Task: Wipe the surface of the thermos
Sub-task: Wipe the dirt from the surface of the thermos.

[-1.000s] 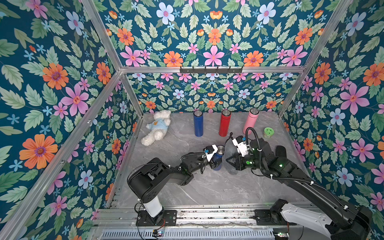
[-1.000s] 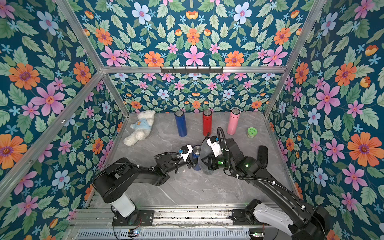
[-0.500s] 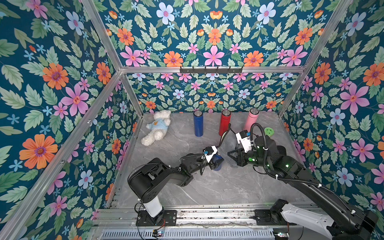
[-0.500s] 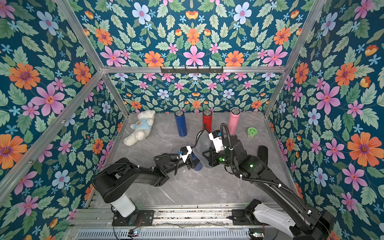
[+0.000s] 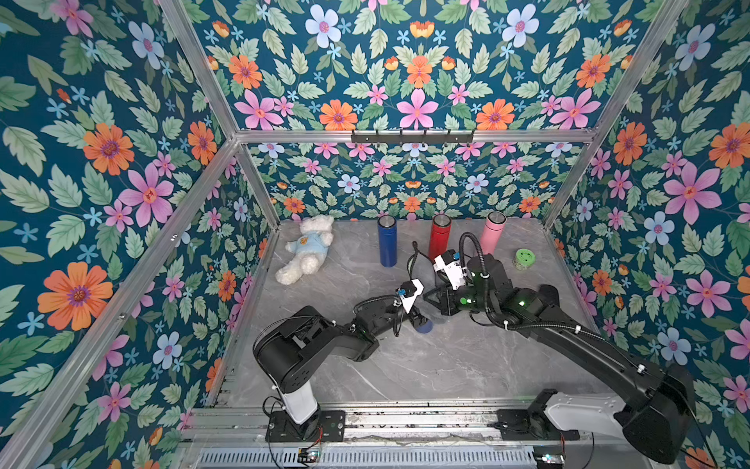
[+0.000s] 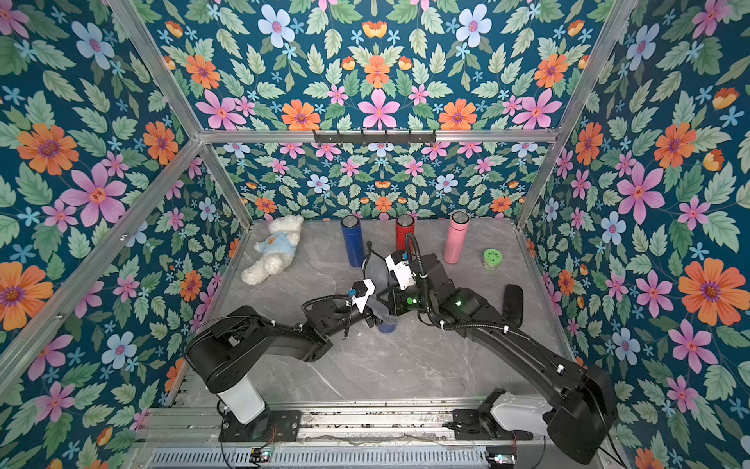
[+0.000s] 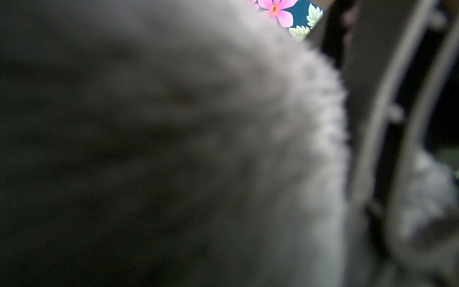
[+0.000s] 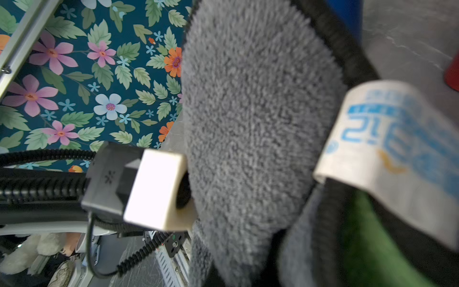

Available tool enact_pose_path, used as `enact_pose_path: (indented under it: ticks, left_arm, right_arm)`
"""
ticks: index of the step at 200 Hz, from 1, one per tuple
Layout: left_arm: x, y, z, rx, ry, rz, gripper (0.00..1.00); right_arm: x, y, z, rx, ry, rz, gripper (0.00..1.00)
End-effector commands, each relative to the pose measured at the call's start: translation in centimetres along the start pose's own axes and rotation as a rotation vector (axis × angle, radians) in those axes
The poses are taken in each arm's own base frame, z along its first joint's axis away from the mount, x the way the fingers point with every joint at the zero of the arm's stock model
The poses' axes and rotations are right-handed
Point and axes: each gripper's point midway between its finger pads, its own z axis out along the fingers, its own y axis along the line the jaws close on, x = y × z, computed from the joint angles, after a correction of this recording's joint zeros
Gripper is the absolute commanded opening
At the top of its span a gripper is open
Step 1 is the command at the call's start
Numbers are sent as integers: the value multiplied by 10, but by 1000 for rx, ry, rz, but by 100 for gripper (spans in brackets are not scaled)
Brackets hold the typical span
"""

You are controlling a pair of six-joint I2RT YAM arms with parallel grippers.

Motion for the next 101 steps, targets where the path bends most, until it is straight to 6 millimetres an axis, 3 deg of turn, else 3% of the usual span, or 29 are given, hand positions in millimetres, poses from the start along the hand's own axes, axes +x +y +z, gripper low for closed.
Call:
enact_pose_path:
  ticks: [1, 37, 101]
  left_arm:
    - [-13, -28, -2, 135, -62, 38, 0]
    - [-14, -26, -7, 120, -78, 32, 0]
    - [-13, -19, -10, 95, -75, 27, 0]
  right_arm:
    - [-3, -32, 15, 136, -12, -1, 0]
    - [12, -49, 23, 186, 19, 9, 0]
    - [60, -62, -21, 245, 33, 61, 0]
